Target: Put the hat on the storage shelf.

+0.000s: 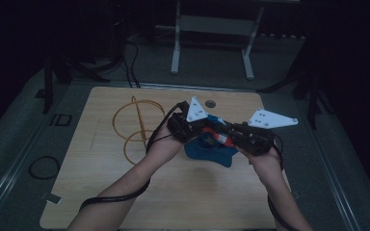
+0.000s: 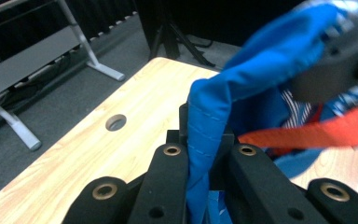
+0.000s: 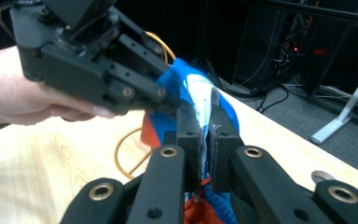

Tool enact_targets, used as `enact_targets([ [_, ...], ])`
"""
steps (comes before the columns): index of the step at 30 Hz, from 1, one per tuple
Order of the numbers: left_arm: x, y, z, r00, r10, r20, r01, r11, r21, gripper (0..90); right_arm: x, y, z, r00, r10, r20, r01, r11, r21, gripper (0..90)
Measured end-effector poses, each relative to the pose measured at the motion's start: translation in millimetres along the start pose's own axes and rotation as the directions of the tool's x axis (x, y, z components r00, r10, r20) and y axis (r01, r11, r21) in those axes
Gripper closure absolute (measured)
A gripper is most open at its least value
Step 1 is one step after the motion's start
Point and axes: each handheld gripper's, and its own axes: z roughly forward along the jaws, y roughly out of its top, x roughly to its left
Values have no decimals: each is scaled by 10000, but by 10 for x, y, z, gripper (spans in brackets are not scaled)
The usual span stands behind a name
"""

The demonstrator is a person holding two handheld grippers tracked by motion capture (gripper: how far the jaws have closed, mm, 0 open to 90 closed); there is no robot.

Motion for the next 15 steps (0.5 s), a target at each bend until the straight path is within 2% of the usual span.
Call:
enact_targets([
  [2, 7, 15, -13, 10000, -5, 1, 5, 10000, -96, 892, 37, -12, -6, 9990, -209, 387, 208, 9998, 28, 853],
  [5, 3, 40, -32, 10000, 32, -69, -34, 9997, -237, 893, 73, -36, -14, 10000, -66, 61, 66, 10000, -24, 828],
  [8, 1, 50, -61, 9997, 145, -207, -152, 9994, -326, 894, 106, -50, -44, 10000, 7, -16, -7, 10000, -74, 766],
  [11, 19, 49, -94, 9995, 163, -286, -175, 9989, -439, 894, 131, -61, -104, 10000, 27, -94, -28, 9999, -168, 661],
  [13, 46, 32, -128, 9996, 125, -242, -138, 9984, -547, 893, 136, -74, -161, 9987, 189, -468, -204, 9993, -324, 567],
  [15, 70, 15, -158, 9996, 176, -238, -190, 9980, -602, 893, 147, -91, -216, 9981, 224, -573, -251, 9986, -475, 484],
])
